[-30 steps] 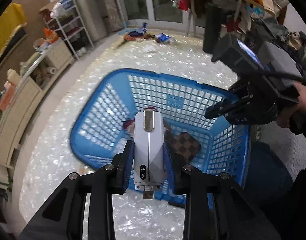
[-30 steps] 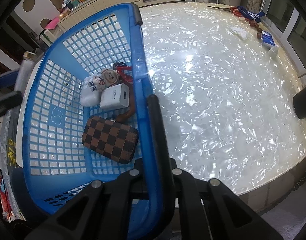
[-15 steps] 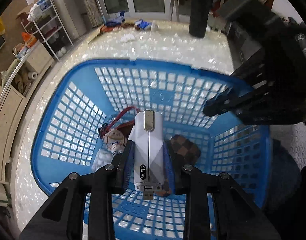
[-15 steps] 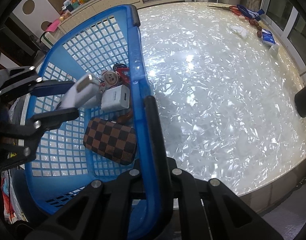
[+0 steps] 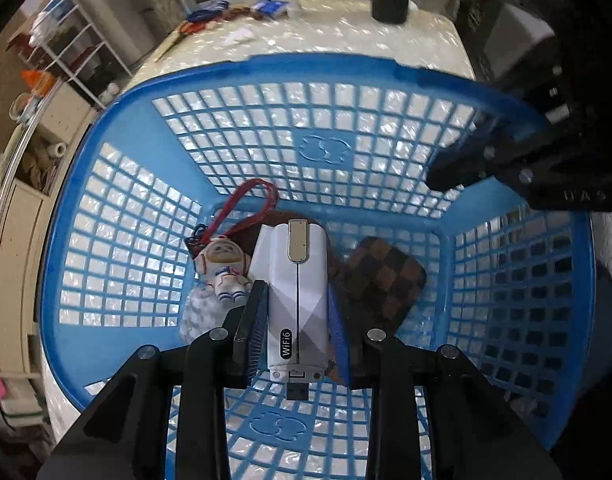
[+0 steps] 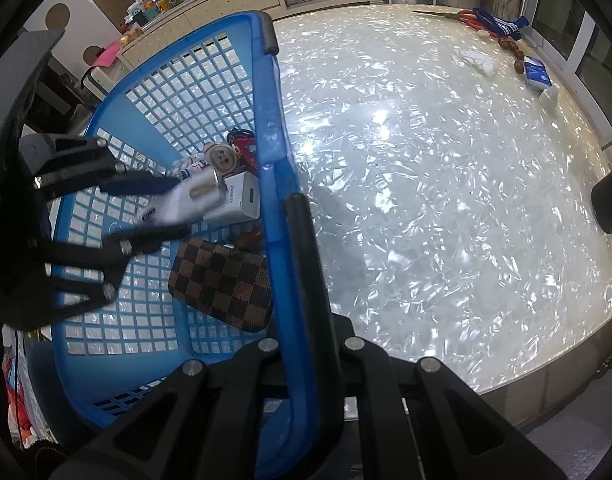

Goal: Organize rigid objects
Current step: 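Lower the USB stick into the basket and open the left gripper, then move the left gripper back to the white remote control on the table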

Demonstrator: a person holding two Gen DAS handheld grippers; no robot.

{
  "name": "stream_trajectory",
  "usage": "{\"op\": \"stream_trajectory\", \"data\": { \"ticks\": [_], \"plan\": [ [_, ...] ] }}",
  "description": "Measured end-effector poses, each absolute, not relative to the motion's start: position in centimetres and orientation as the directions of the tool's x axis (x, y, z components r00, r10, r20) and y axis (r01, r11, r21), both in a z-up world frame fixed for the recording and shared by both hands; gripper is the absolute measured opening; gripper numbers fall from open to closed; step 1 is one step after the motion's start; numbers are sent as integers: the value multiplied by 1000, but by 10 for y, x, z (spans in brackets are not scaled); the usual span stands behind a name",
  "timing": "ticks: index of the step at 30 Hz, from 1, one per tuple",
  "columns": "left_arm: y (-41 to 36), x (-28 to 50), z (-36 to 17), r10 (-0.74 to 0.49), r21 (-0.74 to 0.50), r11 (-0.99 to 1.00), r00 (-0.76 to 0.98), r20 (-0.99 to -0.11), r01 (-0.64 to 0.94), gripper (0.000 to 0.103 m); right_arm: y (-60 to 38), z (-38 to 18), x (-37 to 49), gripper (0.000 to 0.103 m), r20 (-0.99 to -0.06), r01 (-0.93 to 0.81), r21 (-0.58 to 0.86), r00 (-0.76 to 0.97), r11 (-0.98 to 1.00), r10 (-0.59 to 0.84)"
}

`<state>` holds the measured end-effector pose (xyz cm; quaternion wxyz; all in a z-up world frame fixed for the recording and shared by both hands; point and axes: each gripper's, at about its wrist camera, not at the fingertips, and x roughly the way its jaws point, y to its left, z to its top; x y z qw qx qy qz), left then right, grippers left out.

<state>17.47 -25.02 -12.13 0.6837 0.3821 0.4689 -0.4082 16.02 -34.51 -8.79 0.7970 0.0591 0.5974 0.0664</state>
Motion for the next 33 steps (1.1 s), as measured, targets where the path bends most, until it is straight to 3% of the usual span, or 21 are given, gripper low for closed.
{"op": "stream_trajectory", "data": {
  "ticks": [11,16,22,33],
  "plan": [
    [-263,168,-126,-160,160,318,219,-963,935,34,-345,-88,160,4,-944,-41,172,278,984,176],
    [-265,163,-122,-180,119,295,177,-968,948,79,-345,-89,160,5,-944,-44,172,278,984,177],
    [-261,163,-110,-190,126,303,189,-963,945,96,-345,-88,160,5,-943,-41,176,279,984,180],
    [-218,169,-69,-198,146,342,223,-954,928,103,-347,-88,160,5,-942,-37,184,280,982,187]
  ]
}}
